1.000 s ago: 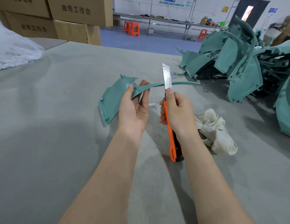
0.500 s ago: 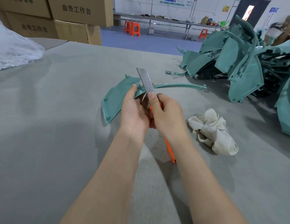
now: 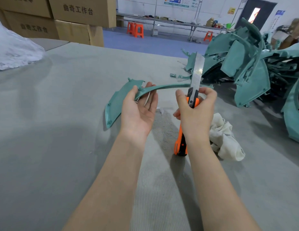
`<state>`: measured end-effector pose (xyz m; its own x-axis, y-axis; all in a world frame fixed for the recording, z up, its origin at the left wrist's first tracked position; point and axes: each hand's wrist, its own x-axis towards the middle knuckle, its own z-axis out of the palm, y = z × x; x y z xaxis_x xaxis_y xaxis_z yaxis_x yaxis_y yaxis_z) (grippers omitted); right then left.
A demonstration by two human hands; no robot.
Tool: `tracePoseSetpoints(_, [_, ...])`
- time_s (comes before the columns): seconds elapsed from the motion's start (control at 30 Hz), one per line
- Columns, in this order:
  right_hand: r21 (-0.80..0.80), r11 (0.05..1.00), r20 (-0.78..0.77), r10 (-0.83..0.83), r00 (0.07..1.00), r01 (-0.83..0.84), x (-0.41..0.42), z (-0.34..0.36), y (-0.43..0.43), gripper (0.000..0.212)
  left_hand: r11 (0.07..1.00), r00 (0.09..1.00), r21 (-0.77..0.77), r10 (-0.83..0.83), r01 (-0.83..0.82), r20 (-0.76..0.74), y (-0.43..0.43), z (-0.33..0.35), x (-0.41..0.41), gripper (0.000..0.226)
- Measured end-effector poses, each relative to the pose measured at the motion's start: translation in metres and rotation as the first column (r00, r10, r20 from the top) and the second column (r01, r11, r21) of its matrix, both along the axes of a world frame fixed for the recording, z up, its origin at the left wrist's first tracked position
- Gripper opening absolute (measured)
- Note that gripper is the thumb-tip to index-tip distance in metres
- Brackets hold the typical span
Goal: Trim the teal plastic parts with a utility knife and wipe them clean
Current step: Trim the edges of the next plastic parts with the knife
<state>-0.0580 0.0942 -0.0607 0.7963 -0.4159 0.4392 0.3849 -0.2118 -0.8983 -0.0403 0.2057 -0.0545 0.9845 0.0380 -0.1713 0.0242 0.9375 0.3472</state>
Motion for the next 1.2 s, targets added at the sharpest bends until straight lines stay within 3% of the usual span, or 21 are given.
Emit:
tracePoseSetpoints(0.1, [-0.031, 1.0, 0.019, 0.005, 1.0, -0.004, 0.0, -0.001, 0.001, 0.033, 0.999, 0.999, 0.027, 0.024, -0.024, -0.02, -0.002, 0.0, 0.0, 0.022])
tracePoseSetpoints(0.27, [-0.126, 0.99, -0.085, 0.048, 0.995, -0.059, 0.004, -0.002, -0.006, 0.018, 0.998, 1.0, 0.057, 0.02, -0.02, -0.01, -0.003, 0.003, -0.003, 0.01])
tracePoseSetpoints(0.57, [-0.001, 1.0, -0.18, 0.016, 0.984, -0.016, 0.009, -0.002, -0.019, 0.01, 0.925, 0.976, 0.367, -0.16, 0.095, 0.151, -0.002, 0.004, -0.005, 0.009])
tracePoseSetpoints(0.8, [0.13, 0.991, -0.234, 0.03, 0.972, 0.001, 0.01, -0.002, -0.028, 0.009, 0.897, 0.951, 0.407, -0.259, 0.172, 0.17, 0.001, -0.002, -0.002, 0.029])
tracePoseSetpoints(0.93, [0.18, 0.984, -0.253, 0.049, 0.966, -0.003, 0.01, -0.002, -0.032, 0.011, 0.891, 0.938, 0.424, -0.274, 0.165, 0.212, -0.001, -0.005, 0.0, 0.014])
tracePoseSetpoints(1.03, [0.178, 0.984, -0.256, 0.061, 0.965, -0.015, 0.01, -0.001, -0.031, 0.008, 0.91, 0.96, 0.402, -0.197, 0.103, 0.198, -0.005, -0.007, 0.002, 0.013])
tracePoseSetpoints(1.2, [0.189, 0.981, -0.225, 0.086, 0.971, -0.043, 0.009, 0.0, -0.027, 0.014, 0.972, 0.993, 0.232, -0.006, -0.023, 0.122, -0.005, -0.006, 0.008, 0.003])
